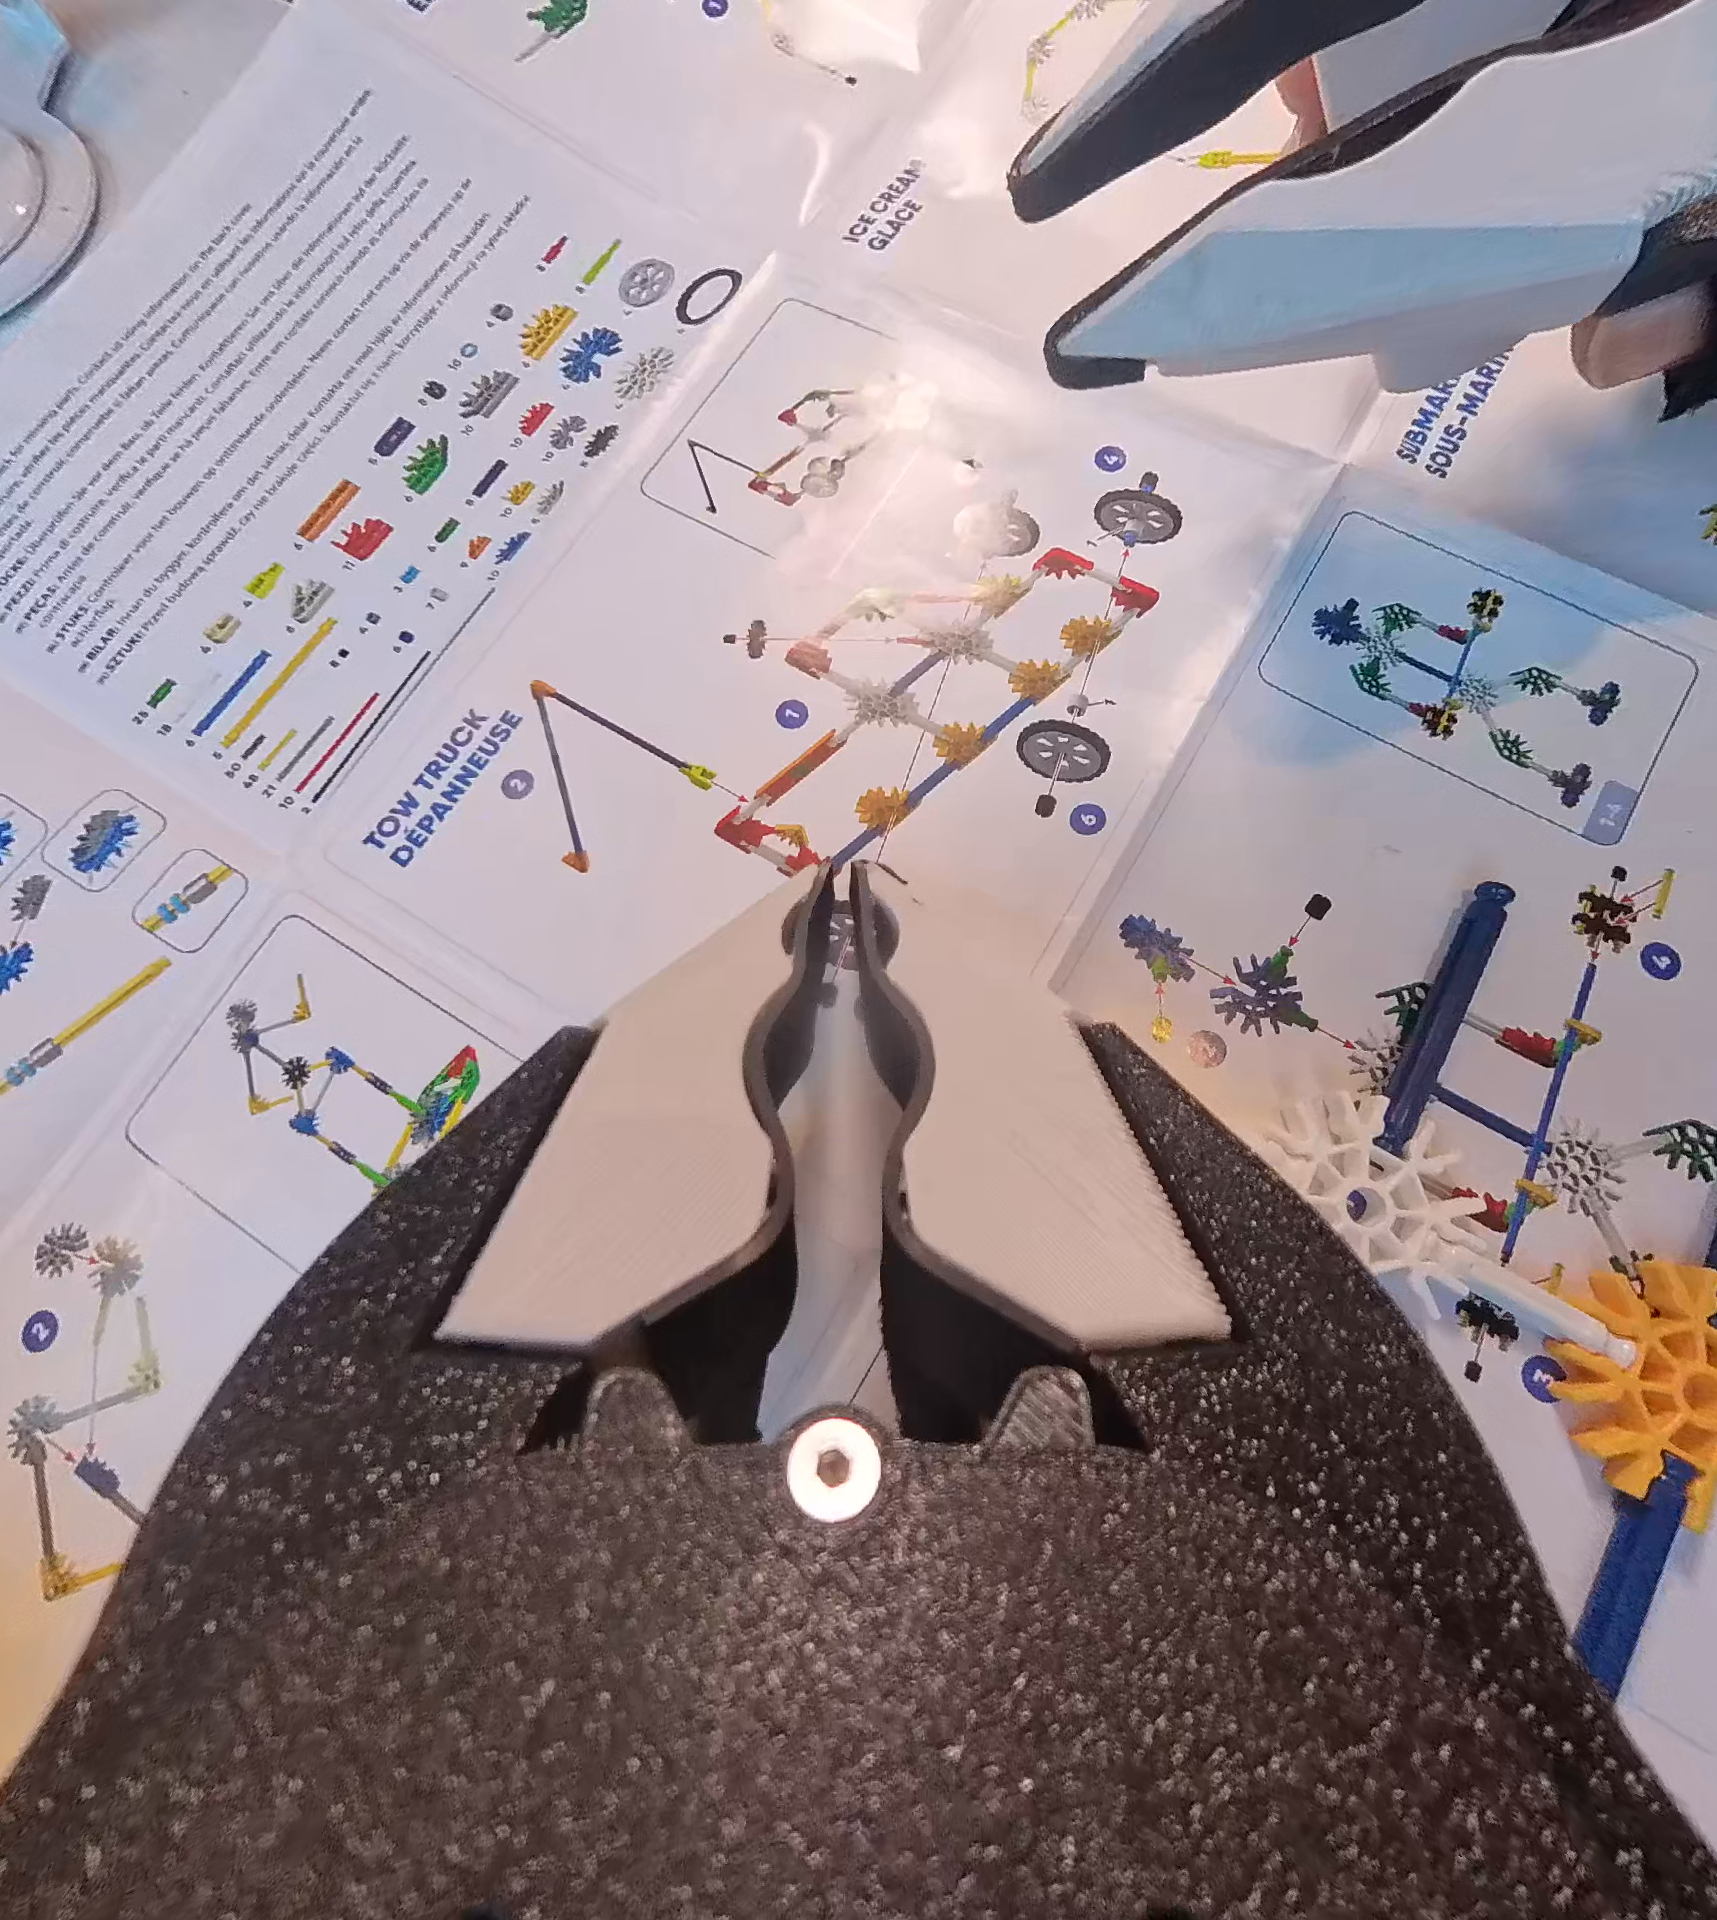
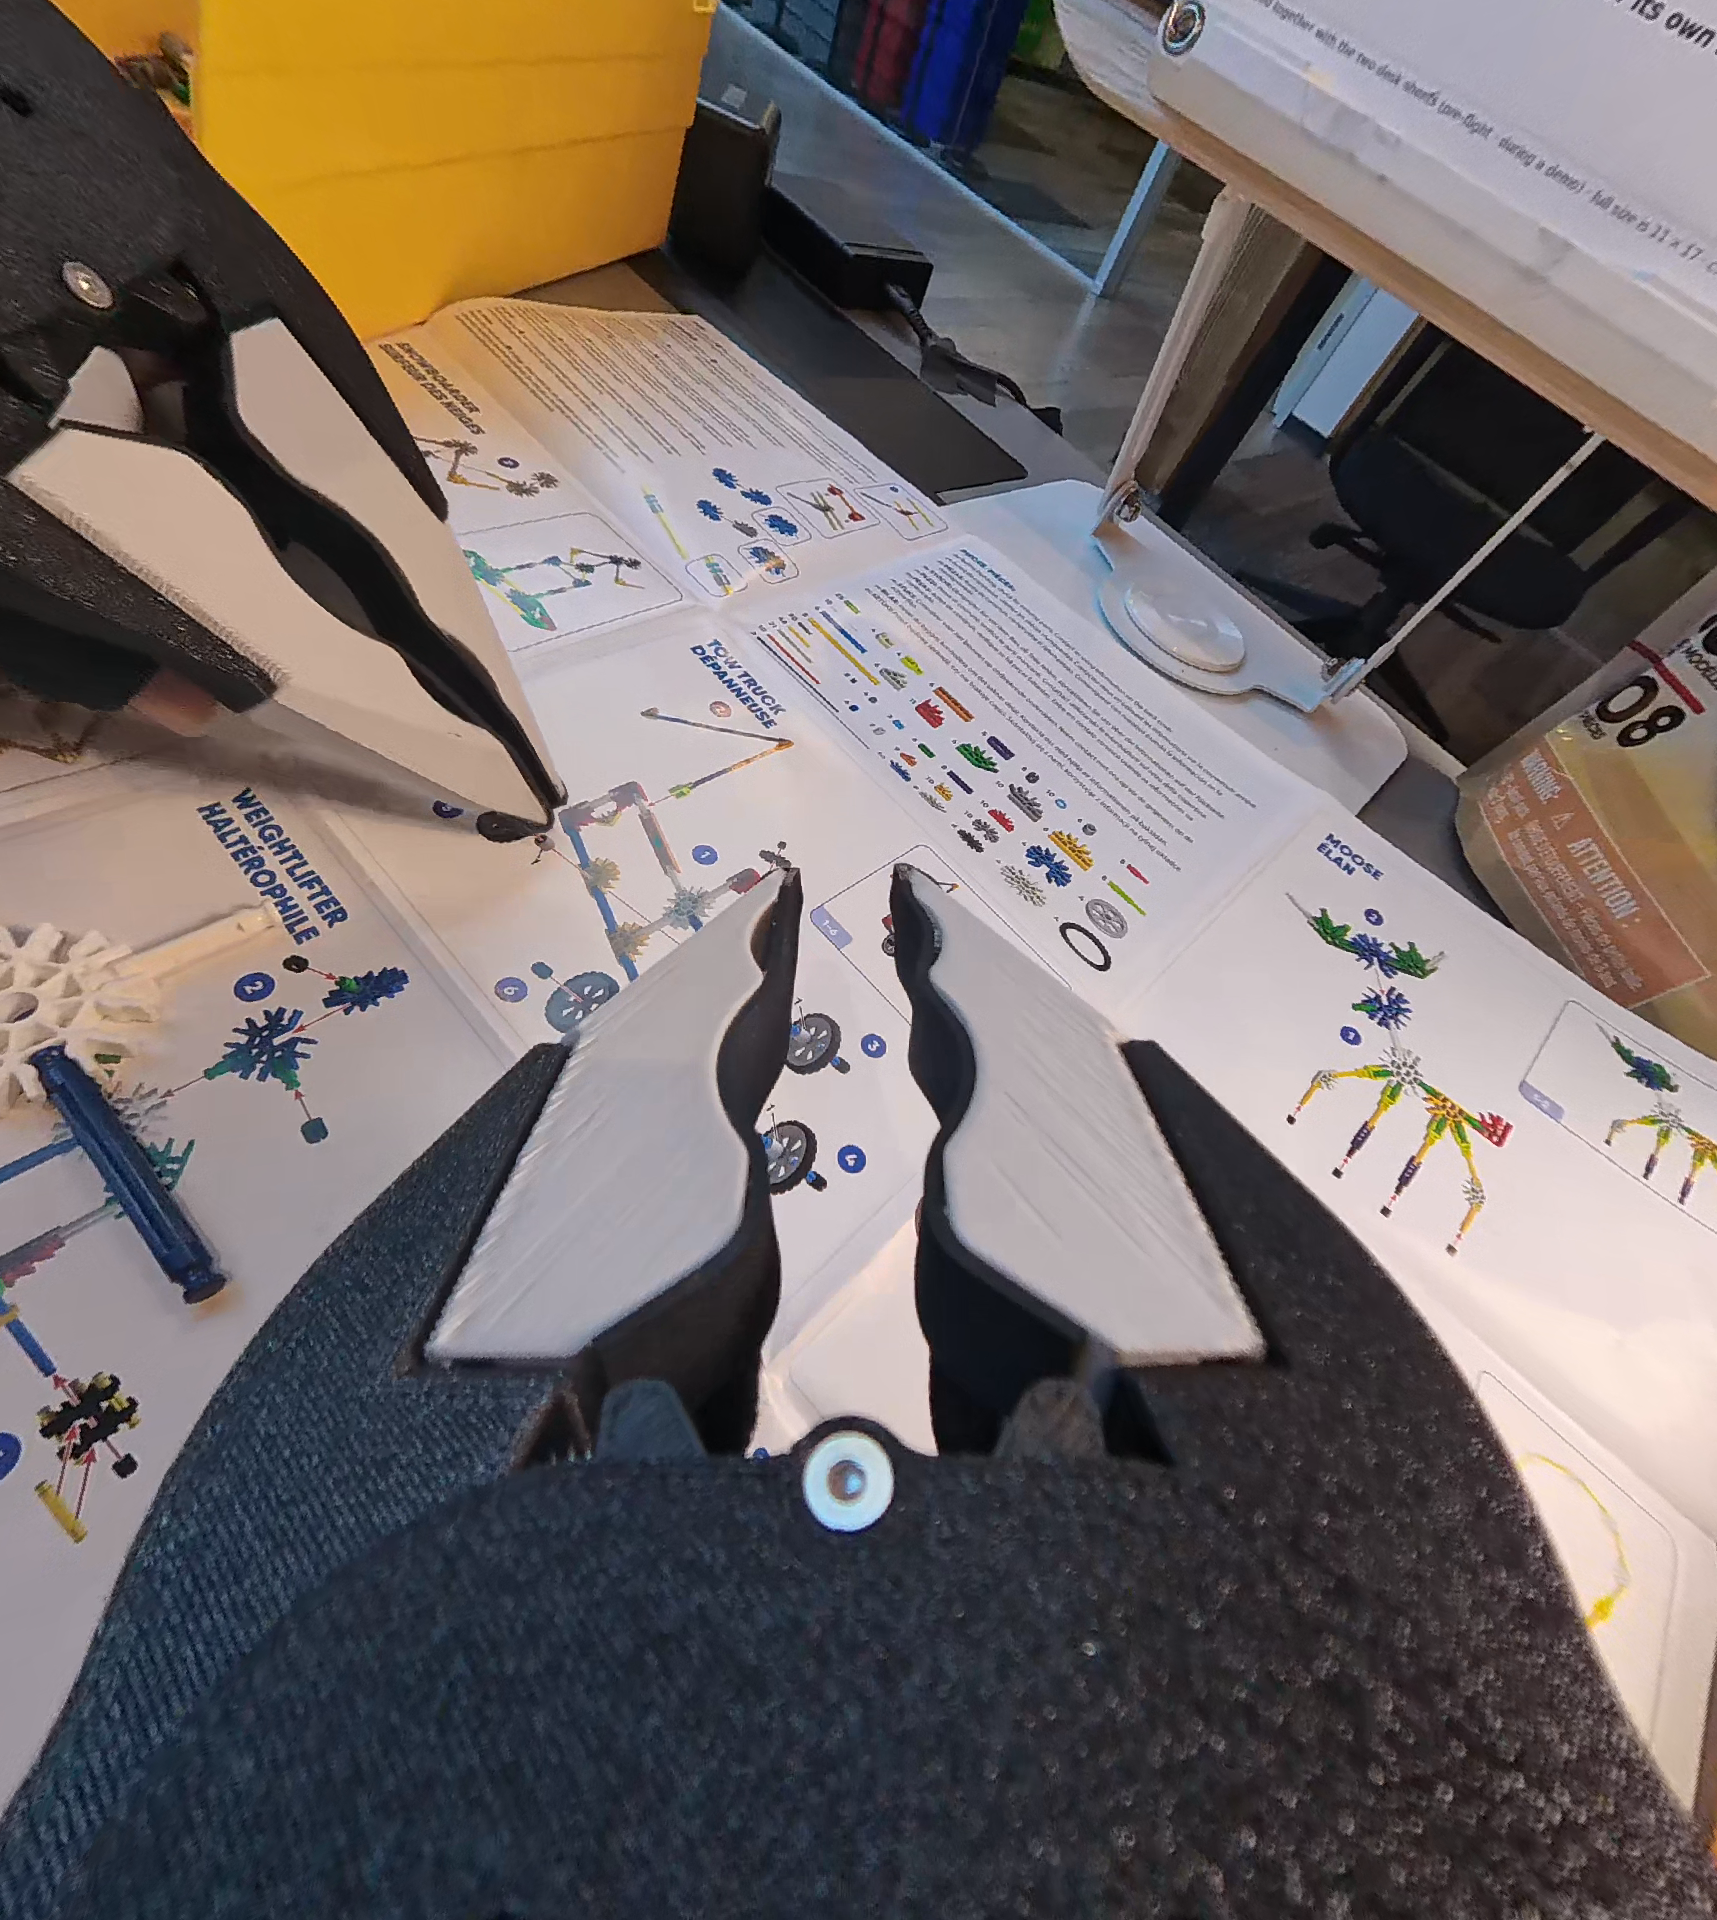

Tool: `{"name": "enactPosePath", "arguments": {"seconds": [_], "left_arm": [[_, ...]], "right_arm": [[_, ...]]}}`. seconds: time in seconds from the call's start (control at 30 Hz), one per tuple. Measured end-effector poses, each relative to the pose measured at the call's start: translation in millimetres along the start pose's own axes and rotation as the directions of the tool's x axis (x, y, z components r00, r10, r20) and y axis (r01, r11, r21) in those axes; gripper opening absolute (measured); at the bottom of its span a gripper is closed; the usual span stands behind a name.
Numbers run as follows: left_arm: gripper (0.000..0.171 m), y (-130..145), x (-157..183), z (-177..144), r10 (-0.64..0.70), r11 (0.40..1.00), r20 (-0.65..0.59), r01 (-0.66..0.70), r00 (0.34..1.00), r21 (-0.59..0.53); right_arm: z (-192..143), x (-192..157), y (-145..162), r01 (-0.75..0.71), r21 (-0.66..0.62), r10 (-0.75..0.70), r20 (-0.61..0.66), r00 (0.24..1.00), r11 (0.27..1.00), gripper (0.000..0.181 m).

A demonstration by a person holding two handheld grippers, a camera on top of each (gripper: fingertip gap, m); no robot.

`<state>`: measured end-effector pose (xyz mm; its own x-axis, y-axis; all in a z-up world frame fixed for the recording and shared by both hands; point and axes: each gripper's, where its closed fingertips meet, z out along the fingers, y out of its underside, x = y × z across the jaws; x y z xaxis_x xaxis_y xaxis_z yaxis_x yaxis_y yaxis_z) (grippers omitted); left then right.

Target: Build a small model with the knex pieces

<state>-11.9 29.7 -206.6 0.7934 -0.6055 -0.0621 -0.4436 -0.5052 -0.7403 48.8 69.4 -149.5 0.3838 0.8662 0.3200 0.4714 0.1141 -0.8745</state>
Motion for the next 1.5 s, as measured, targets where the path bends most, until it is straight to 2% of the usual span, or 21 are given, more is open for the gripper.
{"name": "enactPosePath", "arguments": {"seconds": [0.23, 1.5], "left_arm": [[0.002, 4.1, 0.6, 3.2, 0.010, 1.000, 0.003, -0.010, 1.000, -0.029], [0.002, 4.1, 0.7, 3.6, 0.009, 1.000, -0.003, -0.009, 1.000, -0.026]], "right_arm": [[0.2, -2.1, 0.2, 0.012, 0.001, -0.012, 0.012, 1.000, 1.000, 0.016], [-0.6, -1.6, 0.1, 0.009, 0.000, -0.009, 0.011, 1.000, 1.000, 0.015]]}}
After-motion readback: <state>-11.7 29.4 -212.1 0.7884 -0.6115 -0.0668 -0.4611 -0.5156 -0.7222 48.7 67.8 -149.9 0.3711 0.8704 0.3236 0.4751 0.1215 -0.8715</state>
